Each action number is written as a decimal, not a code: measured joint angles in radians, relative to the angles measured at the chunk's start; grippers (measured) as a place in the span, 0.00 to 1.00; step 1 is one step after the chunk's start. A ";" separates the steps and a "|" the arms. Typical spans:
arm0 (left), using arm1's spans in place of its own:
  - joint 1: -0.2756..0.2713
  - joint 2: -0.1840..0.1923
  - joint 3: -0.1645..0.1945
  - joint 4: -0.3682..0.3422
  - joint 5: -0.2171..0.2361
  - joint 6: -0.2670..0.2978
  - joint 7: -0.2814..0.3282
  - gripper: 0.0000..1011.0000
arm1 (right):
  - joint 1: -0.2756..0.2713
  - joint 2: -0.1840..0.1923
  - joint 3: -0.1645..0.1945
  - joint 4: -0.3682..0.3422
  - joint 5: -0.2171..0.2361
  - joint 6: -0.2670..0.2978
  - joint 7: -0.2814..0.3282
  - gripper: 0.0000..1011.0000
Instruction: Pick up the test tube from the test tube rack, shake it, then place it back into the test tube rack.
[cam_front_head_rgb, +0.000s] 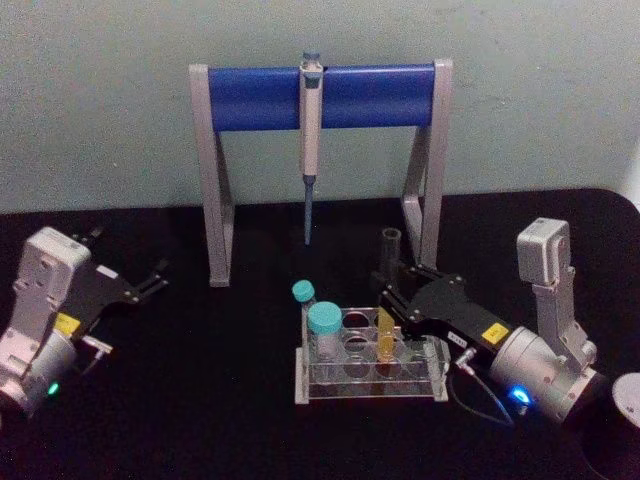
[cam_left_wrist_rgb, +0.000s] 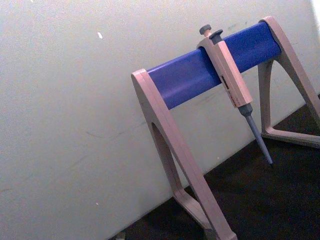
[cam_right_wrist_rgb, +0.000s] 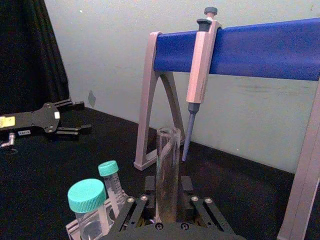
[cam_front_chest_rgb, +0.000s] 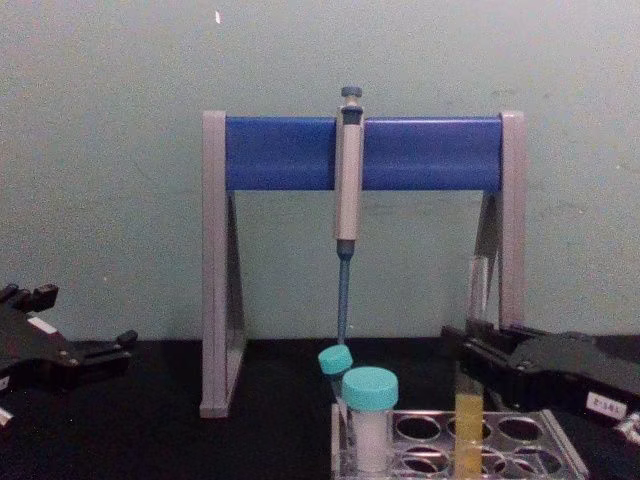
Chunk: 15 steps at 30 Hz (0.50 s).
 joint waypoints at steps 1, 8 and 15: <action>0.000 0.000 0.000 0.000 0.000 0.000 0.000 1.00 | 0.000 0.000 0.000 0.000 0.000 0.000 0.000 0.32; 0.000 0.000 0.000 0.000 0.000 0.000 0.000 1.00 | 0.000 0.000 0.001 0.000 0.000 0.000 0.000 0.55; 0.000 0.000 0.000 0.000 0.000 0.000 0.000 1.00 | 0.000 0.000 0.001 0.000 0.000 0.000 0.000 0.78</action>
